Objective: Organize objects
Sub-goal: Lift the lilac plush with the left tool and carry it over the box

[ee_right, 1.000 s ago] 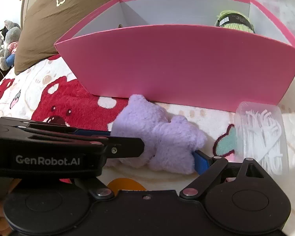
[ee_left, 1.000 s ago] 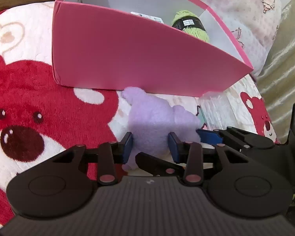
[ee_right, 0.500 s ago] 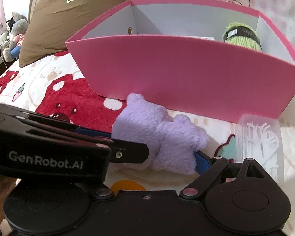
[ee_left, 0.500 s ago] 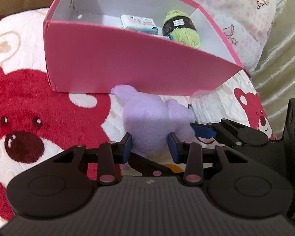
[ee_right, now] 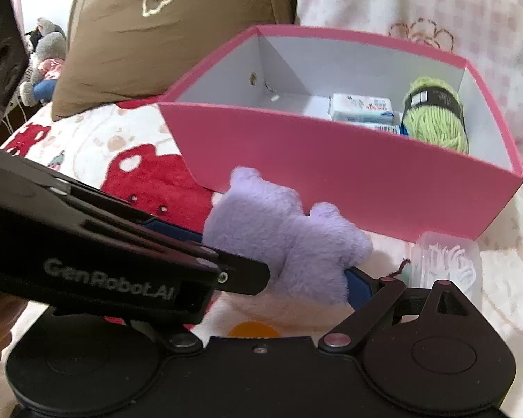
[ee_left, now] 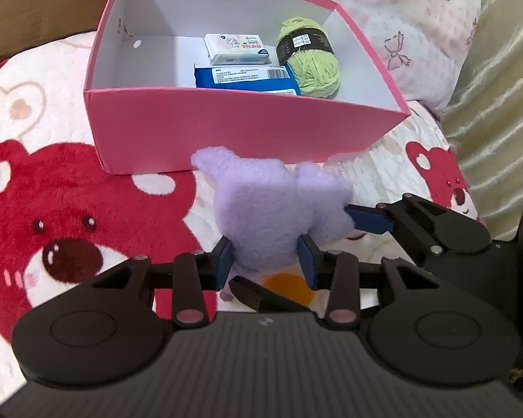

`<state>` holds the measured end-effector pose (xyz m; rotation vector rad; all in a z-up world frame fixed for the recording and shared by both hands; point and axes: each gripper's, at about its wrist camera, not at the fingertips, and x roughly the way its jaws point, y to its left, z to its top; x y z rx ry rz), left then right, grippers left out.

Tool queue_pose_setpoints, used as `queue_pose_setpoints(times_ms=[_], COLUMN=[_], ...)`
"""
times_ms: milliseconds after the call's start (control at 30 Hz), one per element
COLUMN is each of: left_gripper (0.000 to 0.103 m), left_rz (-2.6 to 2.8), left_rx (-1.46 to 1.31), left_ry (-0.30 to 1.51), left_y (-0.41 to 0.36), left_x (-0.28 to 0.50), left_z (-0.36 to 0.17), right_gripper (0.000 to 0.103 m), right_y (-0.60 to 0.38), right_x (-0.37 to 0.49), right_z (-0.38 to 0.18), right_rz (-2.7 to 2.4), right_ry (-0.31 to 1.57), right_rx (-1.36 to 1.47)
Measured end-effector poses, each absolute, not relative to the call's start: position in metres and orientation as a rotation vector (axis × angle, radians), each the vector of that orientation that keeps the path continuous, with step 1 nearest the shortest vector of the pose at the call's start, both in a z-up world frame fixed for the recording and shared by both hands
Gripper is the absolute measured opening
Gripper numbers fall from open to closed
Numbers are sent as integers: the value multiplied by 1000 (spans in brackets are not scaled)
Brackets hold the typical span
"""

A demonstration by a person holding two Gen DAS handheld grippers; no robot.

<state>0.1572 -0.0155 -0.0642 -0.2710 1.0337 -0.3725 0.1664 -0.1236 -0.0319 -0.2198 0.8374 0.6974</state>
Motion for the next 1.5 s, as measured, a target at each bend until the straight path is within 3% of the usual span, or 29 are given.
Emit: queue_pose_setpoints(times_ms=[833,1500], left_gripper=[40,40], left_rz=[-336,-324], left_rx=[-339,-237], left_ry=[1003,938], left_y=[5,-22], left_x=[99,87], left_z=[12,50], right_gripper=[94,94], right_y=[-128,-147], right_x=[101,97], right_z=[60,86], right_rz=[798,808], right_ry=[720,646], right_rx=[-309,-299])
